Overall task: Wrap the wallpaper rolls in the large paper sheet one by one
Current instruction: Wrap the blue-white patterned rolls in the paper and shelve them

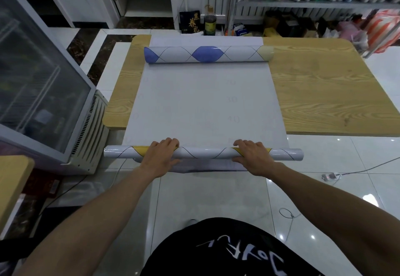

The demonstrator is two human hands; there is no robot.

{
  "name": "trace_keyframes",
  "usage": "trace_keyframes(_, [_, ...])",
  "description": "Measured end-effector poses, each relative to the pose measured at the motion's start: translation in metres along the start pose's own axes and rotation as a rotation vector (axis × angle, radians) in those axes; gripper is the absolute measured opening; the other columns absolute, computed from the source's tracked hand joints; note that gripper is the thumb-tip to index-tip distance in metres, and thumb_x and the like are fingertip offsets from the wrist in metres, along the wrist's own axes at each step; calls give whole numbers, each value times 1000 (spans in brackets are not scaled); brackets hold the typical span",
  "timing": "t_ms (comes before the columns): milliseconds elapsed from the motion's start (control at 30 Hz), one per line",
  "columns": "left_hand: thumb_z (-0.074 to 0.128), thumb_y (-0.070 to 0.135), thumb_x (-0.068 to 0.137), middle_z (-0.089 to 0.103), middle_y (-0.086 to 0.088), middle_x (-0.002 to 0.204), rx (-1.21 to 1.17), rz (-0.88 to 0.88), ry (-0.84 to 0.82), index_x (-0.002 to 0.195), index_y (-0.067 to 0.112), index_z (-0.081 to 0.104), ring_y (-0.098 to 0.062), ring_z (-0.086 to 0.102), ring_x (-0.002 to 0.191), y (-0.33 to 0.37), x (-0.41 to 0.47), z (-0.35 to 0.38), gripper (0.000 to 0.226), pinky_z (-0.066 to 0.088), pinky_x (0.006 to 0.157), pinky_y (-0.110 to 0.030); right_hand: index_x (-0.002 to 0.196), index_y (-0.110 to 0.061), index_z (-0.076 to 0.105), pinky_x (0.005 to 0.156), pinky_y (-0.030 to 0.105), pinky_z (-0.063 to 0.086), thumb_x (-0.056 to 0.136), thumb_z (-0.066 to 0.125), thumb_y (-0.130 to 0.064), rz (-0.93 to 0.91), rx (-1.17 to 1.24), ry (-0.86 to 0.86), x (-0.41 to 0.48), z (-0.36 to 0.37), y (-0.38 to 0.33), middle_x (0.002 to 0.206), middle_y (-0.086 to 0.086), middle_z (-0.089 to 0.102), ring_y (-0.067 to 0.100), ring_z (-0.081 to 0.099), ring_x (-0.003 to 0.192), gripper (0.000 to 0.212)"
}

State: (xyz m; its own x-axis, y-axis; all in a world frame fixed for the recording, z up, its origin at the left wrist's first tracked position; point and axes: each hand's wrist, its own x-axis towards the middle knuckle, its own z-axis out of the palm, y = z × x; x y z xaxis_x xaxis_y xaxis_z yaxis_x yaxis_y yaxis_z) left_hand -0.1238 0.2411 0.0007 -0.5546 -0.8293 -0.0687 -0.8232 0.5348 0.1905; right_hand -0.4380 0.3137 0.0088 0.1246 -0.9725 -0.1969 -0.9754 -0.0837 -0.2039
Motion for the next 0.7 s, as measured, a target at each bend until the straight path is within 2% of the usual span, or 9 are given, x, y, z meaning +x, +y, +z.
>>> trace_keyframes(67, [61, 36, 87, 55, 0, 98, 28, 12, 7, 104, 17, 52, -25, 56, 87, -1, 2, 1, 26, 33, 73, -33, 123, -19, 46, 88, 36, 35, 94, 48, -48, -2, -32, -35, 0, -1, 0, 113, 0, 58, 23, 53, 106, 41])
trace_keyframes(133, [57, 37, 90, 55, 1, 101, 39, 15, 1, 105, 19, 53, -22, 53, 90, -4, 4, 4, 24, 33, 74, -32, 123, -19, 46, 91, 37, 34, 91, 51, -50, -2, -26, -63, 0, 0, 1, 116, -1, 57, 22, 52, 108, 44])
trace_keyframes(233, [51, 39, 94, 54, 1, 108, 19, 7, -16, 110, 18, 55, -21, 50, 98, -5, 5, 6, 27, 36, 79, -33, 125, -19, 47, 91, 37, 34, 83, 63, -50, -25, -22, -56, 2, 1, 4, 119, 0, 52, 23, 48, 110, 54])
trace_keyframes(333, [49, 43, 94, 53, 1, 111, 20, 0, -44, 115, 19, 54, -20, 49, 101, -5, 6, 6, 32, 36, 82, -33, 120, -14, 55, 85, 36, 36, 81, 69, -45, -19, -36, 2, 6, 0, 4, 115, 6, 52, 26, 47, 107, 51])
trace_keyframes(500, [67, 49, 80, 56, 1, 114, -34, -20, -37, 123, 17, 50, -23, 53, 102, -5, 6, 2, 56, 37, 84, -36, 125, -14, 54, 86, 37, 36, 87, 62, -45, -1, -3, 0, 10, 0, 4, 115, 6, 54, 27, 49, 109, 49])
trace_keyframes(600, [65, 41, 84, 57, 1, 104, -17, -13, -12, 112, 18, 51, -23, 55, 94, -5, 10, 1, 39, 35, 78, -33, 130, -19, 47, 86, 36, 35, 91, 55, -48, 5, 7, -10, 11, 0, 6, 117, 2, 57, 24, 51, 109, 49])
trace_keyframes(700, [58, 39, 90, 55, 2, 106, -12, 9, -13, 110, 18, 54, -20, 53, 93, -10, 12, 4, 29, 37, 81, -32, 127, -20, 47, 89, 35, 35, 92, 51, -50, -2, -14, -49, 12, -2, 8, 118, 0, 58, 22, 52, 108, 47])
